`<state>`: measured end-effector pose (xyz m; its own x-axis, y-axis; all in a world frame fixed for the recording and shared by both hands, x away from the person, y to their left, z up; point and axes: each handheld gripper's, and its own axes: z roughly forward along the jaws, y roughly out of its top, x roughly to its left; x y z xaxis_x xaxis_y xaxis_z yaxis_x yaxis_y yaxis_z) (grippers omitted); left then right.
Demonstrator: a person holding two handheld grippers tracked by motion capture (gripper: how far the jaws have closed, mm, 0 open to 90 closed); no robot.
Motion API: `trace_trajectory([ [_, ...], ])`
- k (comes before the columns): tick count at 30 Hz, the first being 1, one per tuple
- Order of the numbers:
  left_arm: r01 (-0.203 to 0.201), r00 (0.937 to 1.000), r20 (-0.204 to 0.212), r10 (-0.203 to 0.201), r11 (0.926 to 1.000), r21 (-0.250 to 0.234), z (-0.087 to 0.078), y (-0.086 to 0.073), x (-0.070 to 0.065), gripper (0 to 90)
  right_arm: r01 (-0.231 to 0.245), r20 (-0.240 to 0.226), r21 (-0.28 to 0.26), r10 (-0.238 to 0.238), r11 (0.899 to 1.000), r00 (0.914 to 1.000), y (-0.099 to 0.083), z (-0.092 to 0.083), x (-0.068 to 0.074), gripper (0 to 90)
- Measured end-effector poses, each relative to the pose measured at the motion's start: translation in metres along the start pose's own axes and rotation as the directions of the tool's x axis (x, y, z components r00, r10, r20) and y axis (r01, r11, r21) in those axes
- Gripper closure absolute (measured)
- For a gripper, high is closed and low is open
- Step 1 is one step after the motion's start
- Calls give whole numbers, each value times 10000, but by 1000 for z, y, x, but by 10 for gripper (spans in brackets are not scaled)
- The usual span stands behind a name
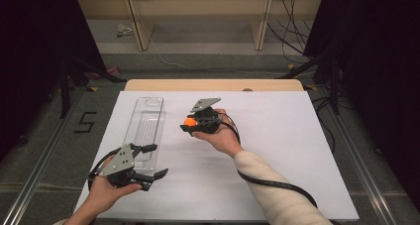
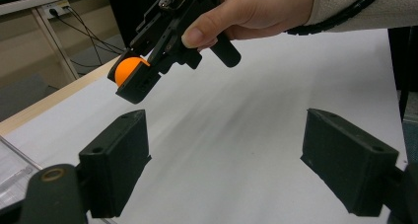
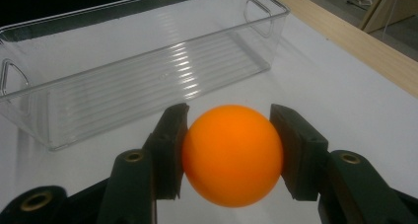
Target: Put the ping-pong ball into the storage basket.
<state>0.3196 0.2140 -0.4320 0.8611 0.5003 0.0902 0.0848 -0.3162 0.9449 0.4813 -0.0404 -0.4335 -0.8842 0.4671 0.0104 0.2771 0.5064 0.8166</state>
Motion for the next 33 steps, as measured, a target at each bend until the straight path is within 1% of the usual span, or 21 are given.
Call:
trace_trajectory([
  [33, -9, 10000, 36, 9, 10000, 16, 0, 0, 0, 177, 274, -168, 12, -274, 9996, 9995, 21, 11, 6, 514],
])
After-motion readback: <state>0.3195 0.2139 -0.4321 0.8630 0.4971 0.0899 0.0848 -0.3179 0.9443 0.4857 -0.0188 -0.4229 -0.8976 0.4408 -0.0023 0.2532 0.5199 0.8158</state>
